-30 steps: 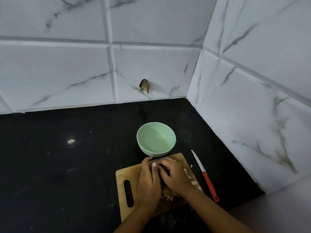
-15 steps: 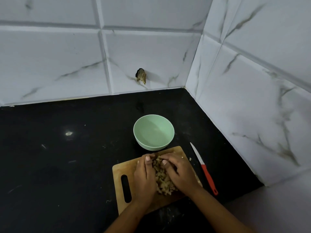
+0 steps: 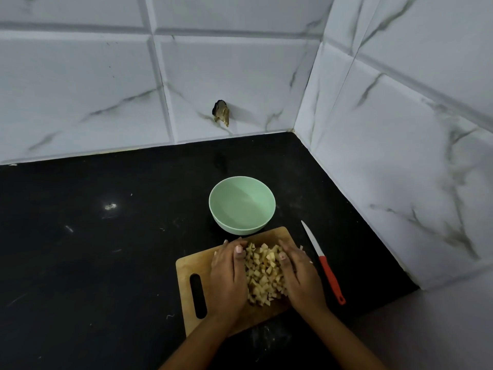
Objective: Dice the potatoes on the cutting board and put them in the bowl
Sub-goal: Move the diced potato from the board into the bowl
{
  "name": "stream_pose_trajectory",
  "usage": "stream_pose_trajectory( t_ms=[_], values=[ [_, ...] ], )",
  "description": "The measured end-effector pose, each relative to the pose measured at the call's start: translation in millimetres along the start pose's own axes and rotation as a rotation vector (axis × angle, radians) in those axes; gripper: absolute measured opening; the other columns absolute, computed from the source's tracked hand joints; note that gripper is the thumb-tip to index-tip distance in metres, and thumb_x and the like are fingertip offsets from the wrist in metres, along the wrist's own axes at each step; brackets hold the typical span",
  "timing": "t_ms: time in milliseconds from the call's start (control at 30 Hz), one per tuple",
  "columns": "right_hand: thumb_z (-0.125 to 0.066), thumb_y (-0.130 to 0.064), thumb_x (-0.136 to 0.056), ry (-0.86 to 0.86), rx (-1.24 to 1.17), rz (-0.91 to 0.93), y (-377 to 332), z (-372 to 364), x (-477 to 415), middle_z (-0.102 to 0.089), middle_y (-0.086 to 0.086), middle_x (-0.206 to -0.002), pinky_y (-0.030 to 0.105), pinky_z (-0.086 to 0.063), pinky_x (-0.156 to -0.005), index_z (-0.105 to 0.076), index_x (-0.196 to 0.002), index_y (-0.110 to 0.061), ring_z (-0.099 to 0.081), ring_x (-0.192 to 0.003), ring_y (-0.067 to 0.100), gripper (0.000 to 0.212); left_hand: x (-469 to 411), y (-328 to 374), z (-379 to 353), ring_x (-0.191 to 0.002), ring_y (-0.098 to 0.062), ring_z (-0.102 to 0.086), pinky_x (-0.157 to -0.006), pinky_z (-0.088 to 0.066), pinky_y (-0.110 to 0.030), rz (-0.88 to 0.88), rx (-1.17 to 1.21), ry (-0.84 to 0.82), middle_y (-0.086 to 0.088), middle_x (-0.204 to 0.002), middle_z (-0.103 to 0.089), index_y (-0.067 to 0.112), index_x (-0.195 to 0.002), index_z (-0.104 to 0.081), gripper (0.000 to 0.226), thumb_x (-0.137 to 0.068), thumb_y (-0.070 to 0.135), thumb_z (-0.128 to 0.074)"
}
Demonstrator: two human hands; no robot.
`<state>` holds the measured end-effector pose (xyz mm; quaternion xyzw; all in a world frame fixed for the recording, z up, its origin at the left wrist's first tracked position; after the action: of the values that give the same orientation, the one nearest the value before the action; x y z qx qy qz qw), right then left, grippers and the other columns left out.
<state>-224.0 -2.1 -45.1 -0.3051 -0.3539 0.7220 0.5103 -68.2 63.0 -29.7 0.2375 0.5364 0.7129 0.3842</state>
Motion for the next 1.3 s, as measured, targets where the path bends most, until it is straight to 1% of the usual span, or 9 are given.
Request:
stream_pose_trajectory(
  t_ms=[133,367,567,667,767,833,1000,1133,1300],
  values=[
    [-0.032,-0.060,-0.091,0.001,0.028,0.049,-17,-14,-7,-0.059,-0.016,-0.124,0.029,-0.042,-0.103,-0.060,-0.127,-0.024,-0.051,-0.118,0.001,0.058,0,-1,-11,-0.121,-0.002,-0.049,-0.108,-0.036,-0.043,-0.001,0.021,-0.061,0.017,-0.115,-0.062,0.029,-0.116,-0.061,0.057,-0.092,0.059,-0.018],
    [-0.037,-0.052,-0.091,0.065,0.016,0.114,-38,-23,-11,-0.064,-0.017,-0.098,0.016,-0.046,-0.083,-0.069,-0.101,-0.024,-0.058,-0.095,-0.002,0.044,1,8,-16,-0.105,0.005,-0.055,-0.100,-0.044,-0.036,0.000,-0.053,-0.076,0.017,-0.108,-0.064,0.029,-0.112,-0.064,0.056,-0.092,0.058,-0.019],
    [-0.043,-0.039,-0.095,0.075,-0.069,0.095,-49,-33,-11,-0.064,-0.018,-0.092,0.017,-0.048,-0.082,-0.063,-0.096,-0.032,-0.060,-0.092,-0.001,0.021,1,8,-17,-0.099,0.001,-0.061,-0.091,-0.051,-0.035,0.071,0.098,-0.049,0.013,-0.102,-0.068,0.029,-0.110,-0.065,0.043,-0.096,0.048,-0.028],
    [-0.042,-0.039,-0.094,0.106,-0.131,0.083,-54,-35,-13,-0.065,-0.014,-0.089,0.020,-0.049,-0.079,-0.063,-0.093,-0.030,-0.061,-0.089,0.003,0.023,0,7,-16,-0.097,-0.003,-0.064,-0.089,-0.053,-0.036,0.125,0.179,-0.009,0.008,-0.101,-0.070,0.023,-0.113,-0.065,0.040,-0.100,0.041,-0.032],
    [-0.046,-0.026,-0.095,0.143,-0.174,0.060,-60,-39,-16,-0.065,-0.011,-0.083,0.016,-0.048,-0.074,-0.064,-0.086,-0.028,-0.061,-0.084,0.003,0.019,-2,12,-12,-0.094,-0.002,-0.065,-0.083,-0.052,-0.024,0.175,0.260,0.048,0.006,-0.097,-0.071,0.025,-0.107,-0.066,0.033,-0.102,0.029,-0.033],
    [-0.046,-0.024,-0.094,0.155,-0.191,0.036,-63,-44,-18,-0.064,-0.010,-0.083,0.014,-0.046,-0.072,-0.065,-0.085,-0.022,-0.060,-0.083,0.003,0.021,-2,12,-10,-0.089,-0.004,-0.066,-0.078,-0.052,-0.020,0.229,0.328,0.117,0.003,-0.091,-0.072,0.024,-0.100,-0.067,0.034,-0.102,0.026,-0.033],
    [-0.047,-0.024,-0.093,0.155,-0.327,-0.043,-73,-51,-20,-0.067,-0.006,-0.087,0.017,-0.048,-0.078,-0.068,-0.084,-0.014,-0.062,-0.086,0.005,0.026,-2,7,-9,-0.096,-0.014,-0.066,-0.090,-0.052,-0.038,0.423,0.527,0.242,-0.002,-0.098,-0.072,0.016,-0.102,-0.068,0.043,-0.102,0.037,-0.031],
    [-0.049,-0.013,-0.098,0.137,-0.576,-0.258,-79,-59,-19,-0.072,0.003,-0.089,0.037,-0.053,-0.087,-0.071,-0.083,-0.011,-0.068,-0.090,0.015,0.026,-5,18,2,-0.089,-0.008,-0.067,-0.072,-0.053,-0.017,0.474,0.653,0.231,0.001,-0.092,-0.072,0.014,-0.098,-0.069,0.043,-0.104,0.031,-0.029],
    [-0.047,-0.017,-0.099,0.117,-0.810,-0.450,-97,-60,-12,-0.074,0.009,-0.086,0.036,-0.057,-0.080,-0.072,-0.082,-0.008,-0.070,-0.089,0.024,0.032,-7,22,15,-0.083,-0.003,-0.069,-0.066,-0.053,-0.015,0.495,0.720,0.214,0.000,-0.090,-0.074,0.013,-0.101,-0.070,0.047,-0.104,0.031,-0.026]
  ],
)
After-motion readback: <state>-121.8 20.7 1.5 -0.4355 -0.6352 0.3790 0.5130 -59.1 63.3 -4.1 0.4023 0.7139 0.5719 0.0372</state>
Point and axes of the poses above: each hand's wrist, its own x-axis away from the middle knuckle, its own z-axis out of the back of the hand, y = z × x, the point moved 5 cm from there along -x, towards the middle knuckle
